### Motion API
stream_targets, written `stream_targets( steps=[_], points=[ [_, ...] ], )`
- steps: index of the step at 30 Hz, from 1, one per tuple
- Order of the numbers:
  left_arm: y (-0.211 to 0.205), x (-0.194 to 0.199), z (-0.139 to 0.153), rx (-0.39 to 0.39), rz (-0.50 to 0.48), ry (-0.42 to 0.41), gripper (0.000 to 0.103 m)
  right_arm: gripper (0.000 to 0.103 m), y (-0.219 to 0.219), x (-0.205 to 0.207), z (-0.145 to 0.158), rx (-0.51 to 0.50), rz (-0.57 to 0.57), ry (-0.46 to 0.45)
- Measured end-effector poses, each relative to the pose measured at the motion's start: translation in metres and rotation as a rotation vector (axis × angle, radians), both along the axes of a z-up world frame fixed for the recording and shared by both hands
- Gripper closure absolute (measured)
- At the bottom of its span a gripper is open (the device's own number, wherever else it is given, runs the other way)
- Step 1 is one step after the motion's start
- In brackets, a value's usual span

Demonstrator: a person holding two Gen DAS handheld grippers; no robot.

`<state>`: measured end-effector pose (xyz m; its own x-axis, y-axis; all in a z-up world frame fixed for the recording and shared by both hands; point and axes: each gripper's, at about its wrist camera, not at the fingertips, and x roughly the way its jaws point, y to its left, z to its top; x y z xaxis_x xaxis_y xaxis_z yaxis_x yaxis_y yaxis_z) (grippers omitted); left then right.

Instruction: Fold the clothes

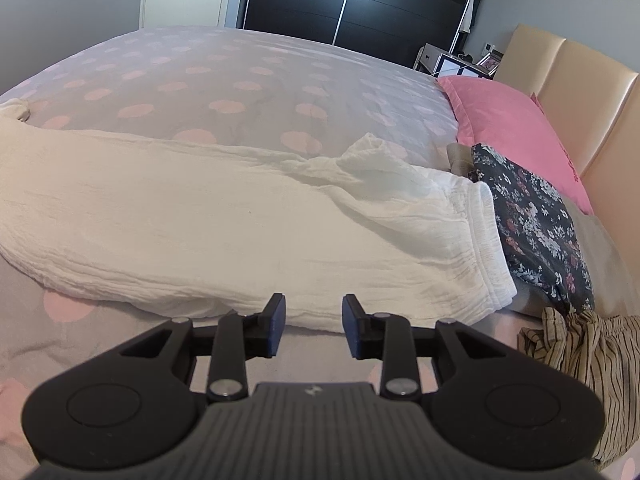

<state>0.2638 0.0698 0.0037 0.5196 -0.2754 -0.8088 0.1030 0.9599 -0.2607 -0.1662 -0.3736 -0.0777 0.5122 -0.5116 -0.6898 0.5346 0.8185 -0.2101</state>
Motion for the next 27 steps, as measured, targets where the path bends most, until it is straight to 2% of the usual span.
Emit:
stream_targets(
  steps=[2, 6, 13, 17, 23, 27],
  points=[
    [-0.004, 0.000, -0.004, -0.015, -0.013, 0.023, 0.078, 0.068, 0.000, 0.001, -0.001, -0.006, 0.003, 0.003],
    [-0.015, 0.005, -0.021, 0.006, -0.005, 0.078, 0.077, 0.067, -0.002, 0.002, -0.003, -0.002, -0.002, 0.007],
    [-0.020, 0.017, -0.042, 0.030, 0.043, 0.118, 0.077, 0.067, -0.001, 0.003, -0.004, -0.003, 0.009, 0.007],
    [-0.037, 0.009, -0.037, 0.090, -0.005, 0.038, 0.096, 0.067, -0.002, 0.002, -0.005, -0.006, 0.010, 0.013],
    [-0.081, -0.022, -0.006, 0.129, -0.151, -0.155, 0.098, 0.067, -0.003, 0.005, -0.013, 0.018, -0.007, 0.069],
    [-0.116, -0.051, 0.011, 0.115, -0.272, -0.261, 0.099, 0.067, -0.006, 0.008, -0.024, 0.045, -0.025, 0.136]
  ],
)
